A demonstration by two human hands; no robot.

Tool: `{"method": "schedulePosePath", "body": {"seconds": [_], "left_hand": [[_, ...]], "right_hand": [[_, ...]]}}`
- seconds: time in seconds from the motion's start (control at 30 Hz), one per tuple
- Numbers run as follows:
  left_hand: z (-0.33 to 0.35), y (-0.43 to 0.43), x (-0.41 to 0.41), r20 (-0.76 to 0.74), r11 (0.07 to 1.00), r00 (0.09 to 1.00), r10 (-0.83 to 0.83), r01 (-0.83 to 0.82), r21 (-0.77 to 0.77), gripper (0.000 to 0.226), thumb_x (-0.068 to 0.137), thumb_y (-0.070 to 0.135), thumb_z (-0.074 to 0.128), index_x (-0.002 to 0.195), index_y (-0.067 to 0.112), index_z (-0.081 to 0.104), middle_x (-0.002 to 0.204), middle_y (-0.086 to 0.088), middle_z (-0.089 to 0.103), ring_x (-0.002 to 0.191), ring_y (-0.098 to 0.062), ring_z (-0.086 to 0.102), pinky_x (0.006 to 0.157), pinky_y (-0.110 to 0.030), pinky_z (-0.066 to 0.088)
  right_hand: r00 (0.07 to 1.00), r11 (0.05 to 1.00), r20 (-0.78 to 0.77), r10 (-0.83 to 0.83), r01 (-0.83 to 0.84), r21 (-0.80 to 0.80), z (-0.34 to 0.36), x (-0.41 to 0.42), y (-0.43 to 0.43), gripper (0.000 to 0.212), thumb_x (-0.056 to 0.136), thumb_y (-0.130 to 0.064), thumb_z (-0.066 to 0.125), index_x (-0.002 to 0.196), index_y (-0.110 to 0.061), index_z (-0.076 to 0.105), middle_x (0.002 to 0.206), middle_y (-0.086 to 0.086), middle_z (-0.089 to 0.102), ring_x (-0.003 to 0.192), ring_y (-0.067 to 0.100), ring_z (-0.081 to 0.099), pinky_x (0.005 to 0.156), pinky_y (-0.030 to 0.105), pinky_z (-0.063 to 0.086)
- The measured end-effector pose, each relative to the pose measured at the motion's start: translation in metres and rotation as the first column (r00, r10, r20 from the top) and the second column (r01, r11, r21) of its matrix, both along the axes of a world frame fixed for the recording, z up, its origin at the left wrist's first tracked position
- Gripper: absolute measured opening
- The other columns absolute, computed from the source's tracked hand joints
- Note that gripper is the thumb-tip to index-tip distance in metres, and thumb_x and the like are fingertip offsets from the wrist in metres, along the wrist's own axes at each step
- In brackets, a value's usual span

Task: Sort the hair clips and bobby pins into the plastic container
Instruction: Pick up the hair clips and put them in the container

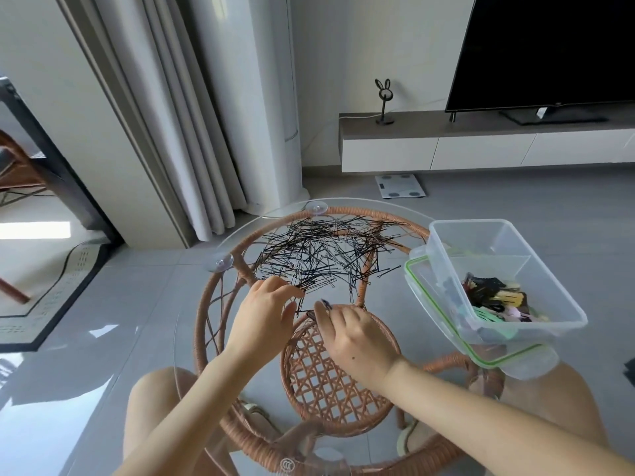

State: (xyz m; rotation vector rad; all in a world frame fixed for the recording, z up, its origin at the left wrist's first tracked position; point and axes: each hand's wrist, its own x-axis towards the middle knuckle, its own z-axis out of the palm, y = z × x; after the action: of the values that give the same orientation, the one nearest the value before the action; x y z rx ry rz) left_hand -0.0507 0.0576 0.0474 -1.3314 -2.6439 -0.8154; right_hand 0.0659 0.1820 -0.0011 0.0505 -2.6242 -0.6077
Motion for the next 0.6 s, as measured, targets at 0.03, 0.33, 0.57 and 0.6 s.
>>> {"method": "schedulePosePath", "body": {"seconds": [0.03, 0.33, 0.57, 0.6], "left_hand": [[0.001, -0.001, -0.001, 0.002, 1.000, 1.000, 0.000, 0.000, 0.010, 0.022, 0.086, 0.009, 0.057, 0.105, 0.017, 0.067, 0.105, -0.002, 0.063, 0.103, -0.022, 0.054, 0.088, -0.035, 0.049], [0.006, 0.004, -0.004, -0.018, 1.000, 1.000, -0.014, 0.015, 0.013, 0.022, 0.085, 0.007, 0.058, 0.102, 0.016, 0.068, 0.101, -0.003, 0.064, 0.098, -0.025, 0.057, 0.083, -0.037, 0.049], [0.007, 0.009, 0.020, 0.127, 0.967, 0.983, -0.129, 0.153, -0.205, 0.021, 0.083, 0.041, 0.059, 0.088, 0.024, 0.068, 0.085, 0.009, 0.063, 0.073, -0.005, 0.057, 0.067, -0.023, 0.054], [0.005, 0.010, 0.029, 0.161, 0.945, 0.978, -0.134, 0.175, -0.277, 0.025, 0.080, 0.048, 0.059, 0.087, 0.025, 0.067, 0.082, 0.011, 0.062, 0.072, -0.004, 0.058, 0.065, -0.020, 0.054]], "right_hand": [[1.000, 1.000, 0.012, 0.000, 0.001, -0.015, 0.002, -0.001, 0.005, 0.036, 0.090, -0.002, 0.028, 0.116, 0.002, 0.053, 0.070, 0.004, 0.064, 0.058, 0.014, 0.058, 0.050, 0.023, 0.051], [0.992, 0.728, -0.018, -0.127, 0.081, -0.681, 0.023, 0.006, 0.029, 0.019, 0.080, 0.009, 0.057, 0.098, 0.002, 0.057, 0.082, 0.017, 0.065, 0.071, 0.028, 0.063, 0.059, 0.032, 0.055], [0.887, 0.674, -0.350, -0.300, -0.062, -0.736, 0.080, 0.046, 0.060, 0.014, 0.083, 0.000, 0.059, 0.097, 0.000, 0.061, 0.087, 0.012, 0.070, 0.075, 0.014, 0.061, 0.072, 0.014, 0.043], [0.867, 0.683, -0.376, -0.328, -0.057, -0.728, 0.087, 0.056, 0.068, 0.013, 0.083, 0.000, 0.059, 0.097, 0.000, 0.061, 0.087, 0.012, 0.071, 0.076, 0.013, 0.059, 0.073, 0.011, 0.039]]}}
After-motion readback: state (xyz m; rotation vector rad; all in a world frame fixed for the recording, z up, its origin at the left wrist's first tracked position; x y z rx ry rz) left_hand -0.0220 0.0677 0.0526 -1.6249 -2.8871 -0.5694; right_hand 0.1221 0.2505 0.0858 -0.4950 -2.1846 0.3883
